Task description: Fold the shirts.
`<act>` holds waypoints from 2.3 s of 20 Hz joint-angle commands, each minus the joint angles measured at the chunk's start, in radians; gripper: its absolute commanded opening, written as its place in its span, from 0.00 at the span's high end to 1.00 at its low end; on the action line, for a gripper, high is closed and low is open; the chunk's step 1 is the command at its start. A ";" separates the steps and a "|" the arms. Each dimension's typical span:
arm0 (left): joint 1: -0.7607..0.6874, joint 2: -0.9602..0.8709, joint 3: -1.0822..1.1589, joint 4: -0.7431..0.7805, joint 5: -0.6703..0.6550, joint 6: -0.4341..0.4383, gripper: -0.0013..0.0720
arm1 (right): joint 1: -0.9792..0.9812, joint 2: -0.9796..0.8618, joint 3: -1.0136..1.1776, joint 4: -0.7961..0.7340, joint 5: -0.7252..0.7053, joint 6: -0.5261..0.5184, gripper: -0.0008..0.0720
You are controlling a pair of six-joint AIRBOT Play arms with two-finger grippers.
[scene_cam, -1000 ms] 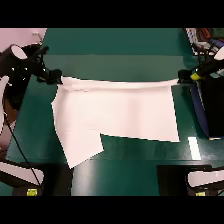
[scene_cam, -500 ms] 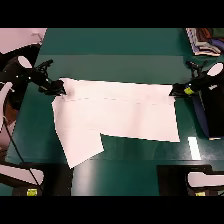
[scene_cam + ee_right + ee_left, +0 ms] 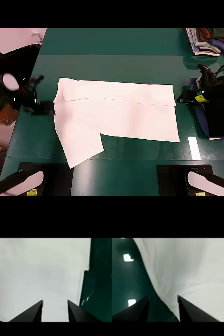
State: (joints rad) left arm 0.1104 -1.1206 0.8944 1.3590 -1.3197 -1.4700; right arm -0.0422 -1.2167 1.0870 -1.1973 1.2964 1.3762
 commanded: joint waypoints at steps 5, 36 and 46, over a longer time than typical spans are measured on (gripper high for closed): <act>0.000 0.193 -0.386 -0.169 0.039 -0.045 0.39 | 0.000 0.110 -0.052 0.082 -0.014 -0.068 0.49; 0.000 0.281 -0.341 -0.259 0.077 -0.014 0.95 | -0.294 0.051 -0.560 0.098 0.023 -0.076 0.50; 0.000 0.545 -0.338 -0.140 -0.233 -0.090 0.95 | -0.138 0.315 -0.407 -0.144 0.248 -0.076 0.97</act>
State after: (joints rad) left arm 0.1097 -0.6846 0.5549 1.1900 -1.4128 -1.5108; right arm -0.2066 -0.9981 0.6453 -1.2251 1.4143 1.2991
